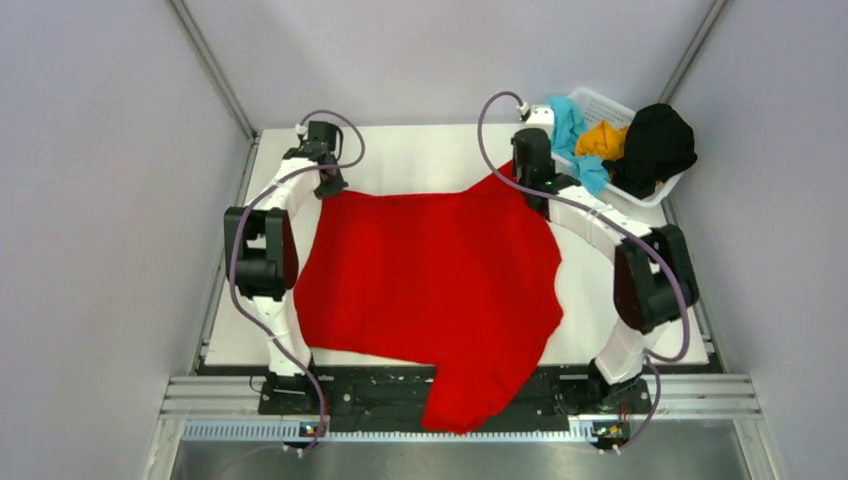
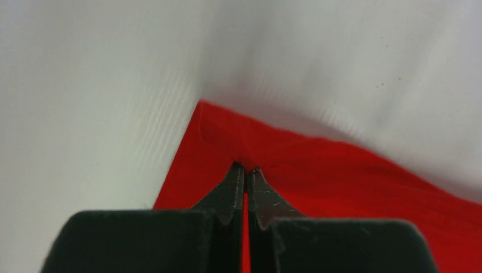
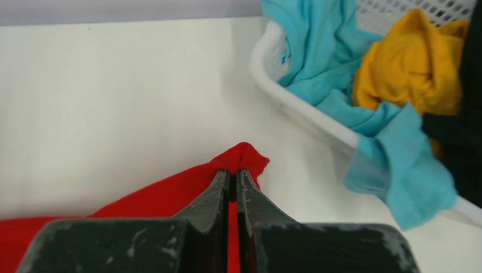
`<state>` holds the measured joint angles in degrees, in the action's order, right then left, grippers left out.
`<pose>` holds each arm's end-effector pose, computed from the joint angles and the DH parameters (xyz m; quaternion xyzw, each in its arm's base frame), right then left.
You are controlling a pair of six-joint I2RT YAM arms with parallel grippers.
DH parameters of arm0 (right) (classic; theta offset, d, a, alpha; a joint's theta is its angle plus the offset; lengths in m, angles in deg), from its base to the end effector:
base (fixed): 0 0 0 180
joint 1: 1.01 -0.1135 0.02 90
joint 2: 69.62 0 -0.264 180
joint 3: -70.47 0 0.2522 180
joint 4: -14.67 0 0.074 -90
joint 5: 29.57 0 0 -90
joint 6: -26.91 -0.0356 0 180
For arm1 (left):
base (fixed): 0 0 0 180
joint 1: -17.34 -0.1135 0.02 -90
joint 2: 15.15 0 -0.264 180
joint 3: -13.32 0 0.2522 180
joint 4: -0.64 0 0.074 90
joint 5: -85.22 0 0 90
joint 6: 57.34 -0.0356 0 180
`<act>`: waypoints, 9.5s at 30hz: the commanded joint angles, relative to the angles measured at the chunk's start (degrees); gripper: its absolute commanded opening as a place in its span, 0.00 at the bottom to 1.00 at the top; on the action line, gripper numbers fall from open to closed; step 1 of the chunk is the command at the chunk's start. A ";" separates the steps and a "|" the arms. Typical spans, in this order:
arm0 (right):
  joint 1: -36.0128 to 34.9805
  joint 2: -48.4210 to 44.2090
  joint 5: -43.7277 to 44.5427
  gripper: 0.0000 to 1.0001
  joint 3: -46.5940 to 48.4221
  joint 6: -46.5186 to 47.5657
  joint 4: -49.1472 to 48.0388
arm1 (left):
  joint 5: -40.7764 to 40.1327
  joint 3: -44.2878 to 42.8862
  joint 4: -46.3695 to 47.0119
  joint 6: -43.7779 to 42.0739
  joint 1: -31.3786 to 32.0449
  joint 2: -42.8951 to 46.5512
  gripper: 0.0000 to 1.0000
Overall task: Fold and stack the t-shirts
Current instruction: Flatten out the tshirt, then grab the side of the flattened tshirt closest away from the robot with both arms, then fold the flattened tshirt in 1/3 of the way
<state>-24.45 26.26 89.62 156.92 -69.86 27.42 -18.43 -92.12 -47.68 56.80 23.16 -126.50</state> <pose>0.3676 0.1405 0.2951 0.0227 0.8150 -0.0612 0.5757 0.4291 -0.0353 0.2453 -0.1865 0.9271 0.0304 0.3238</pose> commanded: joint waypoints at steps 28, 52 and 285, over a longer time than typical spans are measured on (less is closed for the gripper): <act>2.56 31.77 -19.86 0.99 41.71 -13.16 15.57 | 13.25 -23.91 3.18 2.68 -8.53 -8.96 0.99; 2.52 34.71 -32.47 0.99 22.59 -27.18 -1.95 | 21.42 19.50 7.29 7.44 -6.11 2.91 0.99; -3.03 10.49 -16.39 0.02 13.53 -0.94 30.20 | 2.98 17.30 -9.70 27.55 -13.43 10.42 0.43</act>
<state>-29.74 30.59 75.17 165.55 -72.88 60.35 -13.93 -71.16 -56.93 85.34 9.63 -113.49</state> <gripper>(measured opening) 0.011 0.234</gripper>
